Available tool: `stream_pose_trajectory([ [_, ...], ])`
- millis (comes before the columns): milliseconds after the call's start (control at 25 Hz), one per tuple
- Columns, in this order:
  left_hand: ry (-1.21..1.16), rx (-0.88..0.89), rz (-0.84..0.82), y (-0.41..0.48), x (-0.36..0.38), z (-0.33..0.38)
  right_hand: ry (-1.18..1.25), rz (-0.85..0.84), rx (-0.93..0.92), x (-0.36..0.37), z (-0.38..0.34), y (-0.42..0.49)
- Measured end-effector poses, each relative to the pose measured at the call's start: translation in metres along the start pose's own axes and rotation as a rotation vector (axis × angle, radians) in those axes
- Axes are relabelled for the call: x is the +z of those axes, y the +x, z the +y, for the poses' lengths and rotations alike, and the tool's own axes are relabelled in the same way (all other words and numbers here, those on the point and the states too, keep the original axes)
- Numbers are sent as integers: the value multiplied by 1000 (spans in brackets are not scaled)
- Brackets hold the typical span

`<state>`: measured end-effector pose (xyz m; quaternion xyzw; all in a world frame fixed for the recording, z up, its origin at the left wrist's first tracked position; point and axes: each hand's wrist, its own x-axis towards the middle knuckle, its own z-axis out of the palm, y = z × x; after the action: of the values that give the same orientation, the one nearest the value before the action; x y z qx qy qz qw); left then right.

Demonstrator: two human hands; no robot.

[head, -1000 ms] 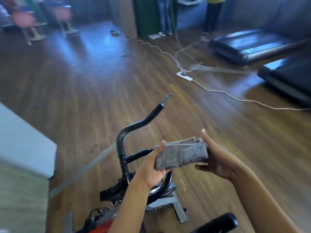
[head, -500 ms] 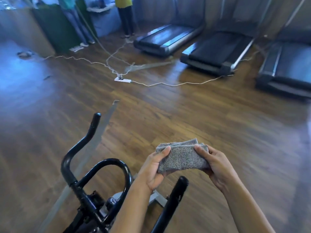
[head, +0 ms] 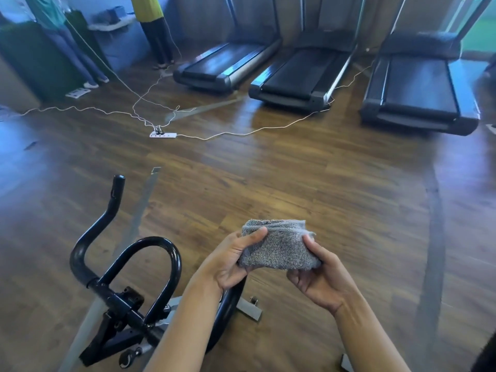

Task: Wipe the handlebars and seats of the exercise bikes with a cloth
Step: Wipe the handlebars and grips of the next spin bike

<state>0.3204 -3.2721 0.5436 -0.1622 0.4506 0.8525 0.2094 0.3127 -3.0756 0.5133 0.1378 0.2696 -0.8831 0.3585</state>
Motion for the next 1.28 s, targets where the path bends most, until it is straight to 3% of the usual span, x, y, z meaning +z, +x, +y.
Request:
stream_pose_trajectory([
  [200,85,44,85,-9,-14,-4,-451,205,-338,22,11,-31],
  [280,37,40,44,-18,-24,-3,-561,272,-430,39,19,-39],
  [400,-8,-4,-2,-37,-39,-1,-602,393,-491,58,38,-41],
  [600,315,110,230,-58,-47,-16,-747,588,-576,74,95,-38],
  [720,397,195,216,-74,-38,-26,-931,595,-619,81,125,-30],
  [920,480,200,134,-95,-35,-33,-721,377,-523,100,169,-28],
  [1080,562,257,94,-101,-47,-31,-370,281,-499,84,172,-34],
  [1200,736,330,219,-100,-48,-38,-350,319,-541,75,176,-29],
  [1280,816,319,173,-99,-41,-47,-403,362,-572,74,178,-25],
])
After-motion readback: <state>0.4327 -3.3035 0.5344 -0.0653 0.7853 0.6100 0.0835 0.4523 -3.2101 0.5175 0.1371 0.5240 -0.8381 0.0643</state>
